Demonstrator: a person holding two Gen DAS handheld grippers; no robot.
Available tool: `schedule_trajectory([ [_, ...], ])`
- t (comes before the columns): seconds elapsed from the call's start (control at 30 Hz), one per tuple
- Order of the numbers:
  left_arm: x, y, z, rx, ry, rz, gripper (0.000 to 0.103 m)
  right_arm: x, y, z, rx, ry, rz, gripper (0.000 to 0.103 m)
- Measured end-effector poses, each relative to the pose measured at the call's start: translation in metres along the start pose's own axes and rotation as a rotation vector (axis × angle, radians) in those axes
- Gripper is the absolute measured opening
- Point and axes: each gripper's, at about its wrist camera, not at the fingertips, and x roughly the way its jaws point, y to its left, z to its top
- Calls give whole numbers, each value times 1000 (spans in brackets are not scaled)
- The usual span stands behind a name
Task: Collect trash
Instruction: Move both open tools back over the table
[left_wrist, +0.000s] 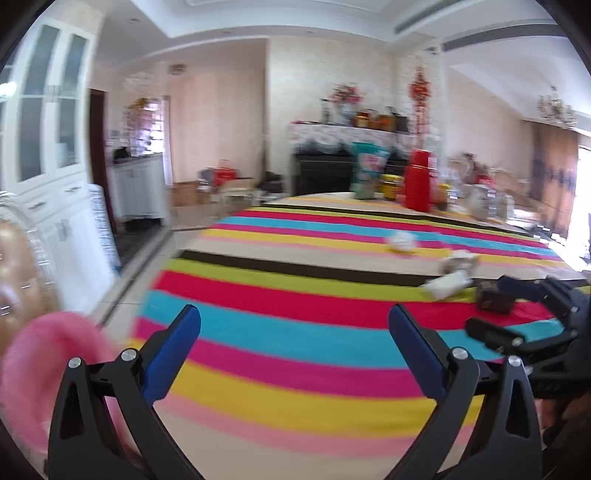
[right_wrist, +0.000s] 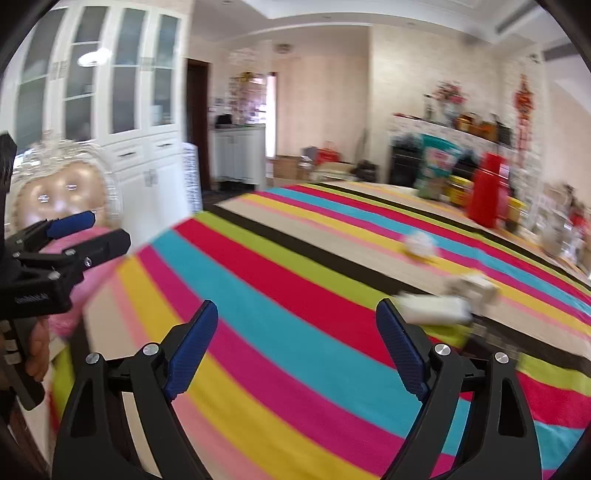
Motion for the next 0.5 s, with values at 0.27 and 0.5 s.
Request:
schedule_trajectory([
  [0.27,65,-97,10,35,53,-137,99,3,-112,-32,116,77,-151,84],
  [0.5,105,-132,2,36,128,-193,99,31,-168,-46,141,190,-195,85],
])
